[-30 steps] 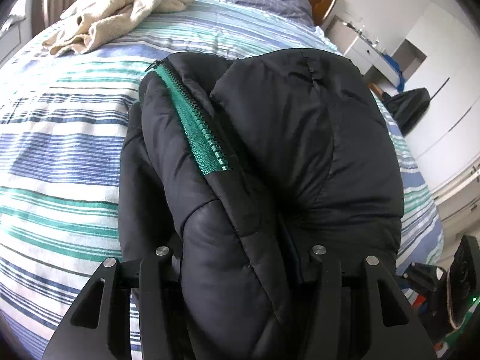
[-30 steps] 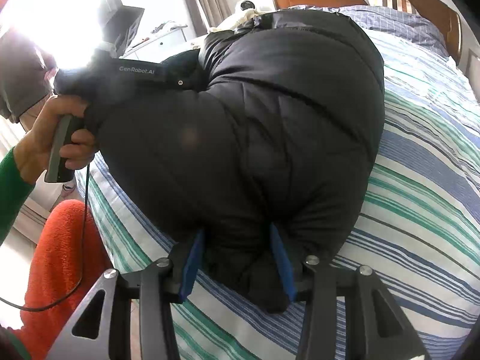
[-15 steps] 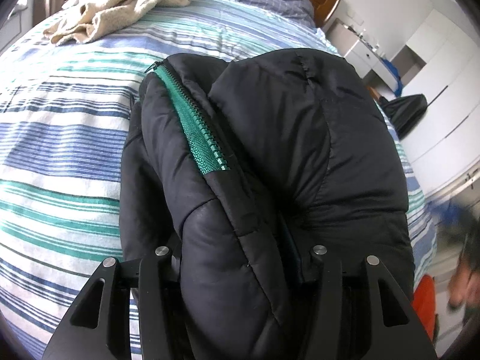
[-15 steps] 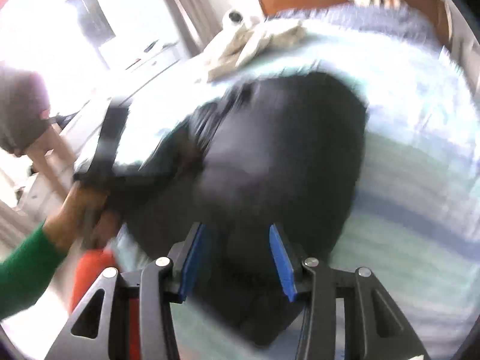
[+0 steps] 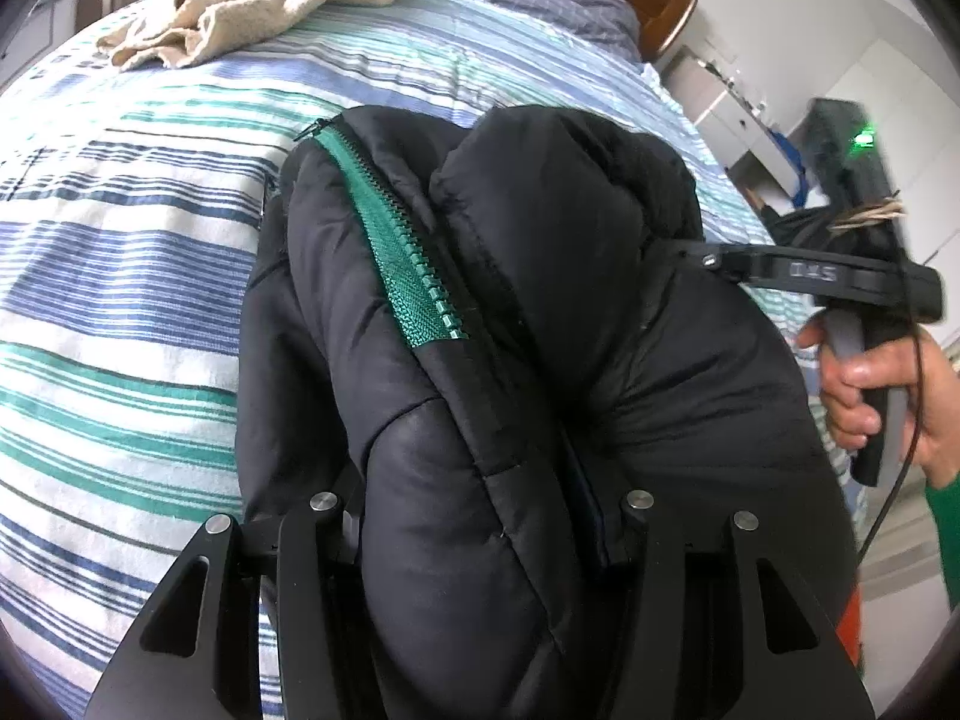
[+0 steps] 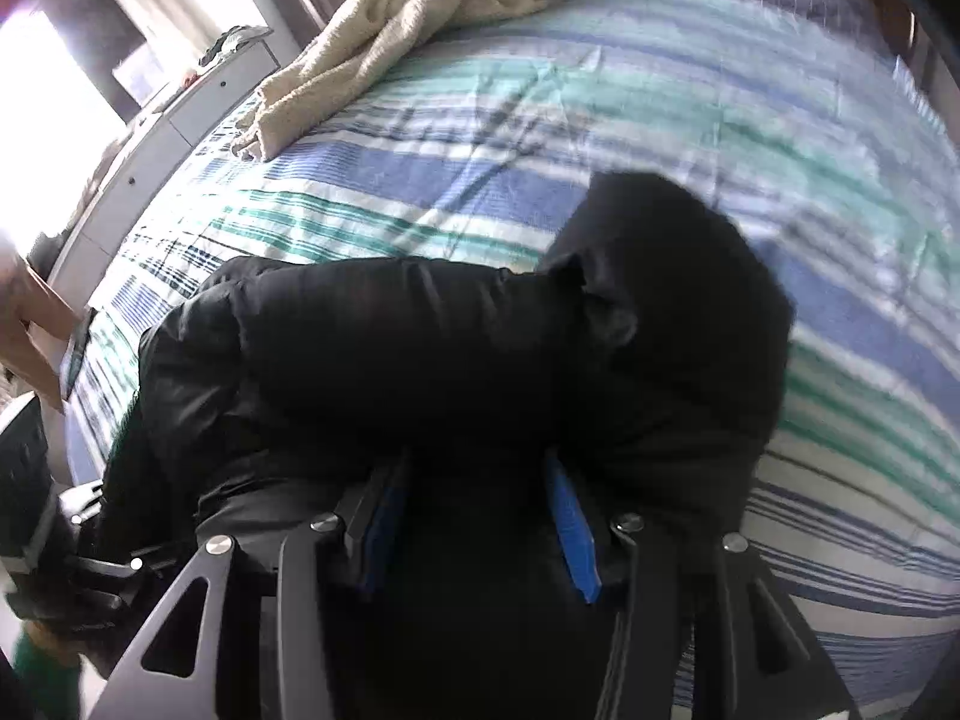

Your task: Fold large clothes

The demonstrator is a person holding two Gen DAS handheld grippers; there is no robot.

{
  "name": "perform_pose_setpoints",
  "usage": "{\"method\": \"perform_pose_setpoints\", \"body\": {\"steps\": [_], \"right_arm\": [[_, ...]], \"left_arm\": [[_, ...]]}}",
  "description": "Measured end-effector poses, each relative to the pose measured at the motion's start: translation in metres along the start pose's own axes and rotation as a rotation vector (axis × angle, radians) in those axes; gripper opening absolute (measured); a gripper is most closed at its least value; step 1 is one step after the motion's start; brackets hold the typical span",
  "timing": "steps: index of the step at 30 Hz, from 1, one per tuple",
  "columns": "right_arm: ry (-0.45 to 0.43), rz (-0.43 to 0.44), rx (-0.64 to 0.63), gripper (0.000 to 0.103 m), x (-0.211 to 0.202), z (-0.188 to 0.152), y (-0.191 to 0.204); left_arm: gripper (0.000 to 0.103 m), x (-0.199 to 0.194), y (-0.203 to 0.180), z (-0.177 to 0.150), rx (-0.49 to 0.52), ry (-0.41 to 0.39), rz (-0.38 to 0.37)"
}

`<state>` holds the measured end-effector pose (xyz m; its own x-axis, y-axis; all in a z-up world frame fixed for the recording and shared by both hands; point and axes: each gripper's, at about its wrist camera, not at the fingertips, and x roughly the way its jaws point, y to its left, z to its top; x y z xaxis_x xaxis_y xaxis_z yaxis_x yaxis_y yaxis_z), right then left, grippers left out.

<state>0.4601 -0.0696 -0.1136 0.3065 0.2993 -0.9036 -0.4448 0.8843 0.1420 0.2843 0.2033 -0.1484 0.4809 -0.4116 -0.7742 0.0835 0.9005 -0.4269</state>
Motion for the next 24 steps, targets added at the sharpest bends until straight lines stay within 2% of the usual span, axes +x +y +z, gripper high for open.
{"method": "perform_pose_setpoints", "body": {"steps": [2,4,6,8,11,13,14,15,18,21,24], "right_arm": [[-0.074,0.028,-0.005,0.048,-0.032,-0.010,0.016],[-0.129,0.133,-0.067,0.048,-0.061,-0.026,0.047],[-0.153,0.139,-0.137,0.048,-0.075,-0.037,0.074],[-0.163,0.132,-0.187,0.048,-0.076,-0.031,0.094],[-0.115,0.121,-0.194,0.048,-0.049,0.002,0.113],[-0.015,0.071,-0.200,0.048,-0.006,0.022,0.125],[0.063,0.031,-0.200,0.048,0.028,0.025,0.132],[0.106,0.004,-0.214,0.049,0.047,0.025,0.137],[0.126,-0.083,-0.256,0.049,0.061,0.025,0.153],[0.066,-0.103,-0.333,0.048,0.030,0.014,0.163],[-0.084,0.007,-0.312,0.048,-0.042,-0.021,0.160]], "left_arm": [[0.052,-0.009,0.001,0.001,-0.002,0.013,-0.019],[0.055,-0.021,0.003,0.001,-0.014,0.018,-0.036],[0.061,-0.038,0.007,-0.001,-0.037,0.010,-0.062],[0.065,-0.058,0.013,-0.007,-0.054,-0.018,-0.096],[0.066,-0.074,0.026,-0.019,-0.106,-0.038,-0.134],[0.066,-0.079,0.035,-0.029,-0.125,-0.038,-0.138],[0.066,-0.079,0.037,-0.031,-0.129,-0.038,-0.129],[0.066,-0.079,0.042,-0.036,-0.140,-0.039,-0.115],[0.065,-0.074,0.051,-0.047,-0.186,-0.023,-0.119],[0.067,-0.070,0.050,-0.053,-0.170,-0.007,-0.143],[0.067,-0.075,0.055,-0.058,-0.176,-0.020,-0.161]]}}
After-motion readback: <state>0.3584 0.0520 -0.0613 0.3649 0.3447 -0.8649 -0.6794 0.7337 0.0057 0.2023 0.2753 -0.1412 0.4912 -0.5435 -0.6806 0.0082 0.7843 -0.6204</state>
